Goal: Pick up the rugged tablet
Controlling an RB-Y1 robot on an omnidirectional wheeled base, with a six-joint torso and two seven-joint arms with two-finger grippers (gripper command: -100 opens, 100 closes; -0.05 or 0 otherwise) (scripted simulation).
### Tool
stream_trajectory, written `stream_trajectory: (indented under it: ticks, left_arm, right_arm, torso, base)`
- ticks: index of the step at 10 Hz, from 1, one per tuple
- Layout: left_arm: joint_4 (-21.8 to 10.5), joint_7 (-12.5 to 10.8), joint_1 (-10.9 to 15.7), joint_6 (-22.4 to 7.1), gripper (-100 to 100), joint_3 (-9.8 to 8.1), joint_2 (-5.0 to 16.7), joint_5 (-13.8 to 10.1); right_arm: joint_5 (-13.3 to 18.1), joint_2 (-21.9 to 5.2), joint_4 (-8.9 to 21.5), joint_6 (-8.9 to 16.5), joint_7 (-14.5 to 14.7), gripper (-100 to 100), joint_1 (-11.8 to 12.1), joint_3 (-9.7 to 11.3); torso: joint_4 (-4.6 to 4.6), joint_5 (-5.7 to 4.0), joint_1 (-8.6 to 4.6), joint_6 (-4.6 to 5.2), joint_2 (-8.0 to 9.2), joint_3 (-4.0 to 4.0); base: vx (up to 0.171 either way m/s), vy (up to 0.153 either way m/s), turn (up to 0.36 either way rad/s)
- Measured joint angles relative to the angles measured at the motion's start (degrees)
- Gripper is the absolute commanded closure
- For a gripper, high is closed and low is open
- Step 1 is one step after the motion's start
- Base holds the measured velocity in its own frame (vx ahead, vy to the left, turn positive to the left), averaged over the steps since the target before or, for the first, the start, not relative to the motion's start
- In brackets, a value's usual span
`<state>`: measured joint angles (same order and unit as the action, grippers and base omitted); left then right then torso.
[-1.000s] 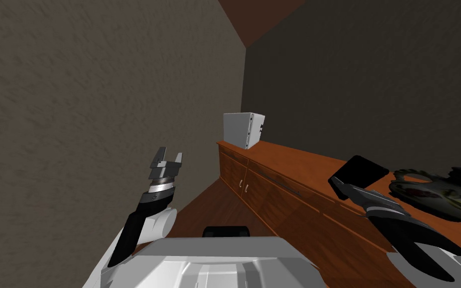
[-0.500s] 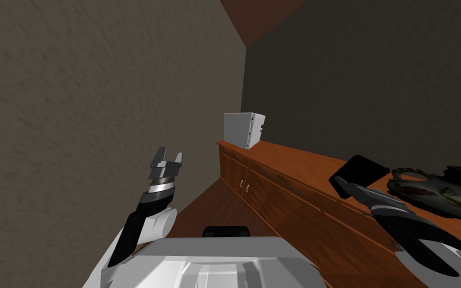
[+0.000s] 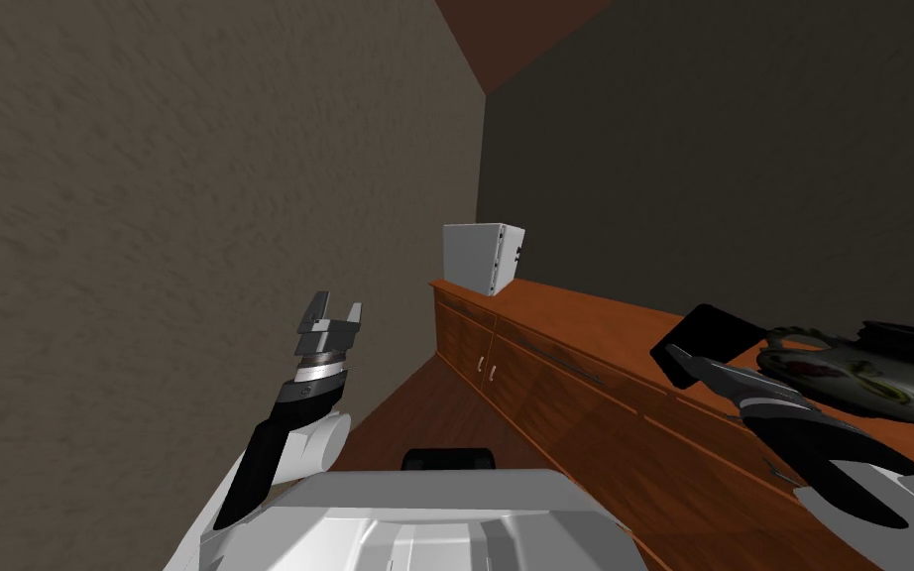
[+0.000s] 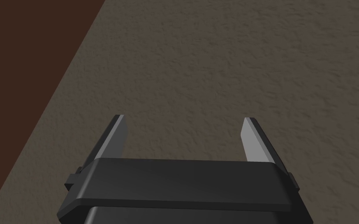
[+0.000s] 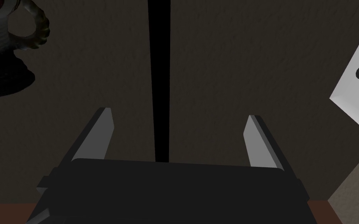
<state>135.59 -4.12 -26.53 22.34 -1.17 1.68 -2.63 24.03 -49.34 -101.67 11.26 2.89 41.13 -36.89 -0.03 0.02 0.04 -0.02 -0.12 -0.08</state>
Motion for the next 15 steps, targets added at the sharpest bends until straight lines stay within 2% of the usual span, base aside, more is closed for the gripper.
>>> stream_trajectory:
  ticks: [2, 4, 5, 7, 9, 10, 14, 15]
  left_arm:
    - [0.00, 0.00, 0.01, 0.00, 0, 0.00, 0.00, 0.00]
    - [0.00, 0.00, 0.01, 0.00, 0, 0.01, 0.00, 0.00]
    - [0.00, 0.00, 0.01, 0.00, 0, 0.00, 0.00, 0.00]
    - [0.00, 0.00, 0.01, 0.00, 0, 0.01, 0.00, 0.00]
    - [0.00, 0.00, 0.01, 0.00, 0, 0.00, 0.00, 0.00]
    - [0.00, 0.00, 0.01, 0.00, 0, 0.00, 0.01, 0.00]
    - [0.00, 0.00, 0.01, 0.00, 0, 0.00, 0.01, 0.00]
    - [0.00, 0.00, 0.01, 0.00, 0, 0.00, 0.01, 0.00]
  right_arm:
    - [0.35, -2.12, 3.71, -1.68, -1.64, -100, -0.93, 0.17]
    - [1.12, -5.17, 7.94, -4.63, -4.15, -100, -2.63, 0.02]
    - [1.08, -5.86, 9.70, -5.12, -4.70, -100, -2.50, -0.09]
    - [1.55, -9.05, 12.68, -7.39, -7.37, -100, -3.54, -0.30]
    - [1.78, -10.06, 16.44, -8.21, -7.92, -100, -4.56, 0.13]
    - [1.78, -10.08, 16.60, -8.16, -7.93, 100, -4.56, 0.15]
    - [1.81, -10.08, 16.62, -8.11, -7.88, 100, -4.53, 0.13]
    - [1.81, -10.08, 16.63, -8.10, -7.88, 0, -4.53, 0.12]
  torso:
    - [0.00, 0.01, 0.02, -0.02, 0.05, 0.02]
    - [0.00, 0.04, 0.13, -0.01, 0.02, 0.01]
    - [0.00, 0.02, 0.02, -0.02, 0.01, 0.00]
    - [-0.01, 0.05, 0.18, -0.02, 0.00, -0.01]
    - [0.00, -0.03, -0.14, -0.01, 0.04, 0.02]
    - [0.00, -0.04, -0.19, -0.02, 0.05, 0.02]
    - [0.02, -0.06, -0.19, -0.06, 0.05, 0.03]
    - [0.02, -0.07, -0.19, -0.07, 0.05, 0.03]
  base:
    - [0.000, 0.067, -0.040]
    - [0.011, 0.073, -0.032]
    - [0.013, 0.087, -0.103]
    - [0.009, 0.077, -0.028]
    - [0.000, 0.003, 0.005]
    - [0.000, 0.000, 0.000]
    - [0.000, 0.000, 0.000]
    - [0.000, 0.000, 0.000]
